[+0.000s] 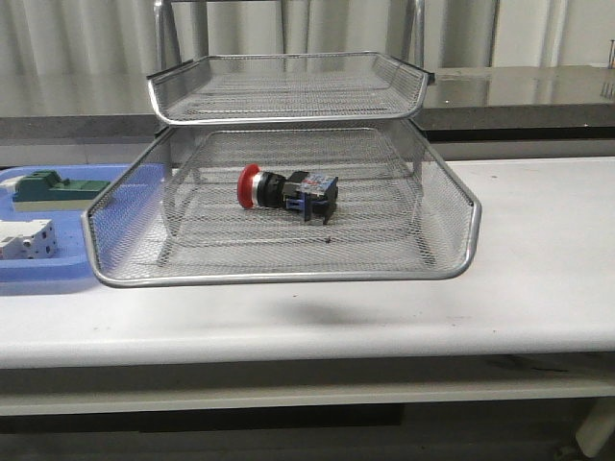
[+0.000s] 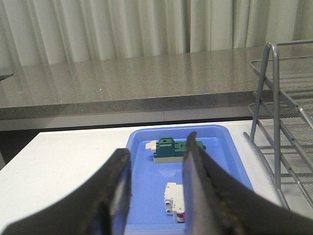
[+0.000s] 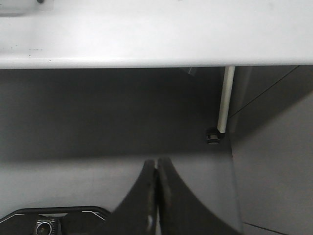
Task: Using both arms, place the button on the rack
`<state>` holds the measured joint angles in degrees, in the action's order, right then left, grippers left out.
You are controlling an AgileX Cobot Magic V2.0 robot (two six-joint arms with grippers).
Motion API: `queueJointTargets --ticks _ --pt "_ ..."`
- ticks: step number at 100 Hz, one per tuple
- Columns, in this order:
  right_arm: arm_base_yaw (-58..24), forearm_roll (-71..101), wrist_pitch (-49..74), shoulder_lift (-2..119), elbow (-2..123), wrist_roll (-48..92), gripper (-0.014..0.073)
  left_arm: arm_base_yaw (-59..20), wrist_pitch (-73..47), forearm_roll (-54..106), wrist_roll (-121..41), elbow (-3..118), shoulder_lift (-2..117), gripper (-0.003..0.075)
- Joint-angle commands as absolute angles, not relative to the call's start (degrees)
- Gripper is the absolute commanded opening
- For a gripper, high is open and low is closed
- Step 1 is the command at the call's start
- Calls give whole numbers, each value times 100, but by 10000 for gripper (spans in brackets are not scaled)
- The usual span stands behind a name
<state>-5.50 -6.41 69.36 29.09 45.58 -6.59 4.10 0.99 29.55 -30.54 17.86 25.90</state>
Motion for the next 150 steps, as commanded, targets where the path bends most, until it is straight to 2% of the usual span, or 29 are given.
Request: queueJointTargets --ticks 1,14,52,68,107,121,150 --pt "-536 -769 6680 2938 4750 -649 -67 405 471 3004 -3004 1950 2607 113" --pt "-536 -769 6680 2938 4750 -649 -67 405 471 3004 -3004 1950 2607 -21" --pt "-536 -743 6578 2938 4750 -649 -67 405 471 3004 -3004 1950 2607 -20" --pt "-542 -90 6343 3049 4750 -649 -67 405 471 3004 -3004 1950 2607 -20" --pt "-576 2100 5660 4896 4750 602 -66 405 471 3004 -3004 1950 2607 -20" --pt "-905 2328 5294 5575 4750 832 -66 405 471 3004 -3004 1950 2607 -20" --pt "-2202 2386 4396 6930 4750 832 -66 405 471 3004 -3004 1950 2607 -20"
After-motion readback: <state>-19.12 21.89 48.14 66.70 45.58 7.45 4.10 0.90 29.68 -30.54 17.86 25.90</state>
